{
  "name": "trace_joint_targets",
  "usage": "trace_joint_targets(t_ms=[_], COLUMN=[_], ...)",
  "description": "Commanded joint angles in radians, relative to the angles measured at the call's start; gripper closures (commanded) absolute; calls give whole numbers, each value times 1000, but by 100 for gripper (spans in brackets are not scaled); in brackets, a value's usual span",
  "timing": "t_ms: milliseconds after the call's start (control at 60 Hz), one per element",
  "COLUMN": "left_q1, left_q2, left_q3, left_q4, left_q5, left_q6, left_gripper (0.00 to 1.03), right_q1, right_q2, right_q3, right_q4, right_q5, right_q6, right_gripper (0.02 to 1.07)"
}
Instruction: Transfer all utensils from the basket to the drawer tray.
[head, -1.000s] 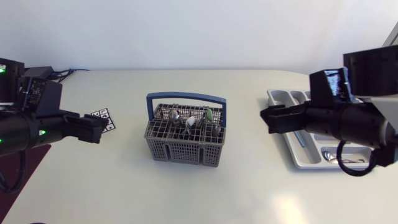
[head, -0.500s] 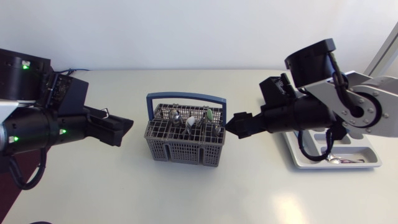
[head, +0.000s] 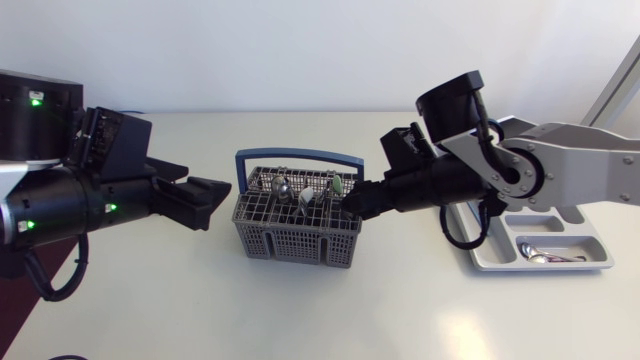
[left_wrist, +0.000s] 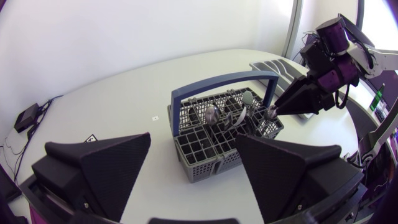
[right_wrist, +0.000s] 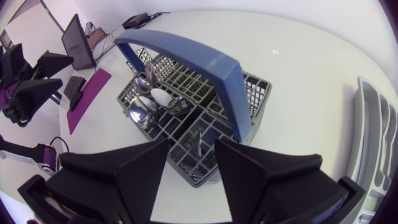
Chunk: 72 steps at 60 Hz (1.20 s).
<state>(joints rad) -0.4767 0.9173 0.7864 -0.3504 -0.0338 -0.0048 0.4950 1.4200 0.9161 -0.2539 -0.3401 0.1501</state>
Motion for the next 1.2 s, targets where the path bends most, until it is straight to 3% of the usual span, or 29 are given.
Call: trace_joint_targets(t_ms=[0,250,333,517,750,1183], left_q1=[-8,-8,-8,-10,-10,-7], left_q2=[15,43,48,48,48,48], left_q3=[5,8,8,7,5,-1], left_q4=[11,11,11,10,10,8], left_q5=[5,49,51,51,51,58], left_q6=[-29,-41,-41,-43,-44,-44], left_gripper=[7,7,8,8,8,8], right_q1=[20,48,43,39,24,17], right_q2=[31,60,74,83,88,-18], right_q3=[30,33,36,32,29,43], right_q4=[13,18,22,42,42,8], right_q5=[-2,64,64,110,85,47], right_q6=[17,9,6,2,5,0], right_gripper=[61,62,74,87,101,101])
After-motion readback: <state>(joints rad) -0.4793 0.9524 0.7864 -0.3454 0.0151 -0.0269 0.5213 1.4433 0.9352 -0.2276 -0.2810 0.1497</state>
